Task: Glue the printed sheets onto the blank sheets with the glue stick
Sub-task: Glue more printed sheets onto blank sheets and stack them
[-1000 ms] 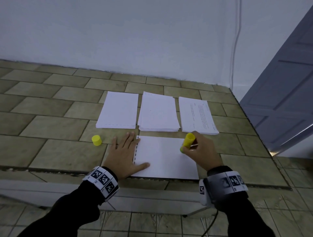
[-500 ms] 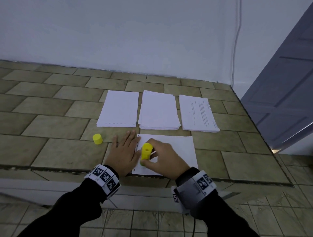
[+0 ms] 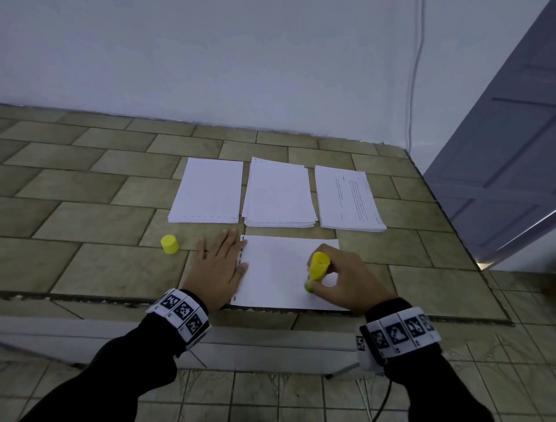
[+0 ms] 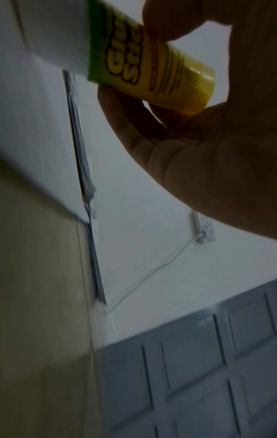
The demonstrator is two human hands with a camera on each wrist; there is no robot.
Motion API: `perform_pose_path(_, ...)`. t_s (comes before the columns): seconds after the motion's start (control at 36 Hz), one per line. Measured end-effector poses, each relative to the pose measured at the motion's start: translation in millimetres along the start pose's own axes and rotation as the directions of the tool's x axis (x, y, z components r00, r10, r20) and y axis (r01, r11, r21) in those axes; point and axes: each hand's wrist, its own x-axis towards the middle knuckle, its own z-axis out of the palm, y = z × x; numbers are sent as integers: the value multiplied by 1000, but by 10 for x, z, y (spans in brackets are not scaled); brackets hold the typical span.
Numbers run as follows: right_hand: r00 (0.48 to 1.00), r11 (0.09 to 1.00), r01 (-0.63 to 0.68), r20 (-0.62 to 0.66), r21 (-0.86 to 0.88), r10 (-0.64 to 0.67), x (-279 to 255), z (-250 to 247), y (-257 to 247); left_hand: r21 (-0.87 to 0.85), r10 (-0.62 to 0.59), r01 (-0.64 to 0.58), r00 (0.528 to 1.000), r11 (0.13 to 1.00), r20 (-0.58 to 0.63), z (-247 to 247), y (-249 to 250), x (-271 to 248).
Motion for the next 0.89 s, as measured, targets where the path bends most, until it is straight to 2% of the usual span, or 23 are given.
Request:
perform_pose_path(0.22, 984, 983, -149, -115, -105, 137, -254, -308, 240, -1, 2, -2, 1000, 1000, -12, 23, 6, 7)
perform_pose_path(0.36, 983, 995, -87, -165, -37, 80, -156, -221, 135, -6, 0, 0, 1000, 1000, -21, 31, -6, 2)
perform_pose_path(0.47, 998, 995, 4, -69, 101, 3, 54, 46, -74, -1, -4, 4, 1000, 1000, 7, 31, -2, 8)
perform_pose_path(0.58, 997, 990, 46, 62, 134, -55, 252, 358, -248, -5, 7, -7, 1000, 1000, -8, 31, 10, 15)
perform_pose_path(0.78, 972, 999, 24, 235, 29, -30, 475, 590, -393, -28, 29, -29, 1000, 999, 0, 26, 1, 1)
perform_pose_path(0.89, 963, 999, 31, 269, -20, -24, 625, 570, -391, -34, 23, -24, 999, 999, -25, 50, -12, -7)
